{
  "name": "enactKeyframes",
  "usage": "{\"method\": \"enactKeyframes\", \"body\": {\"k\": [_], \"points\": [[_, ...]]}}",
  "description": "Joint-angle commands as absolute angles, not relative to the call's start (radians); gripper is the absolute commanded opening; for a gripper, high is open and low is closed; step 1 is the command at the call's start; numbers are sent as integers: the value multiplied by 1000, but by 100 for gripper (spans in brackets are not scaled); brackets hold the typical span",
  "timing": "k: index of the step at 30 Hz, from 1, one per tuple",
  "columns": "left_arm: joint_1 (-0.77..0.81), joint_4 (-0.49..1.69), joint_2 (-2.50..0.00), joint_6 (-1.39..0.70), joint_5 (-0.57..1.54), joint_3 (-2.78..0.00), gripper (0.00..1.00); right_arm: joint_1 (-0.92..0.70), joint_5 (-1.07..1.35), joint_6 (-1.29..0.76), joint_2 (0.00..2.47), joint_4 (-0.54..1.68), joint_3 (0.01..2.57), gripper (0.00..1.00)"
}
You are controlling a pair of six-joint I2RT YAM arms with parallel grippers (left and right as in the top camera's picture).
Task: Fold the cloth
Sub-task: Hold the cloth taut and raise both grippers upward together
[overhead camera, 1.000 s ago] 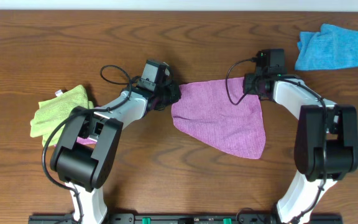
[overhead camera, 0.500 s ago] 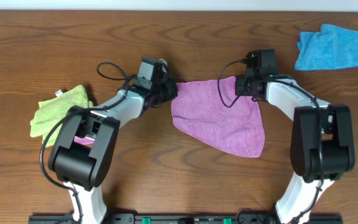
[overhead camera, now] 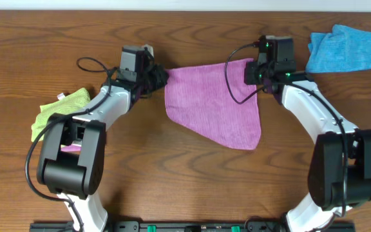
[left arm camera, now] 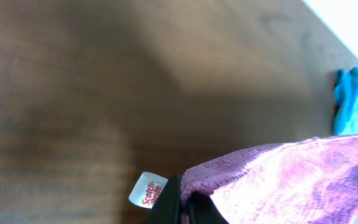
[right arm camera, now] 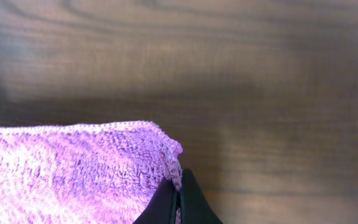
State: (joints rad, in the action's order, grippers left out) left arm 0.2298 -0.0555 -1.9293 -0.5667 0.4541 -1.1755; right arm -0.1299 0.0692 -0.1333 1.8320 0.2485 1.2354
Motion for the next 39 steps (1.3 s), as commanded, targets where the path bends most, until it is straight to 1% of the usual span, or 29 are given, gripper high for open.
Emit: {"method": "enactKeyframes", "body": {"k": [1, 7, 13, 19, 26, 34, 39], "points": [[227, -57, -1901, -522, 449, -1238, 6, -157, 60, -153, 1821, 219, 1271, 1], [226, -59, -1901, -519, 380, -1289, 6, -191, 37, -164, 1821, 124, 1298, 1], [226, -62, -1902, -516, 309, -1289, 6, -194, -27, -171, 1823, 69, 1302, 1], [230, -76, -1918, -507, 274, -1289, 5, -194, -42, -171, 1848, 13, 1302, 2], [231, -173, -1996, -505, 263, -1289, 6, -194, -74, -171, 1925, -76, 1302, 1], [231, -303, -2098, -505, 251, -1296, 6, -194, -83, -171, 2020, -226, 1302, 1], [231, -331, -2159, -505, 251, -1329, 5, -194, -117, -171, 2072, -308, 1303, 1]]}}
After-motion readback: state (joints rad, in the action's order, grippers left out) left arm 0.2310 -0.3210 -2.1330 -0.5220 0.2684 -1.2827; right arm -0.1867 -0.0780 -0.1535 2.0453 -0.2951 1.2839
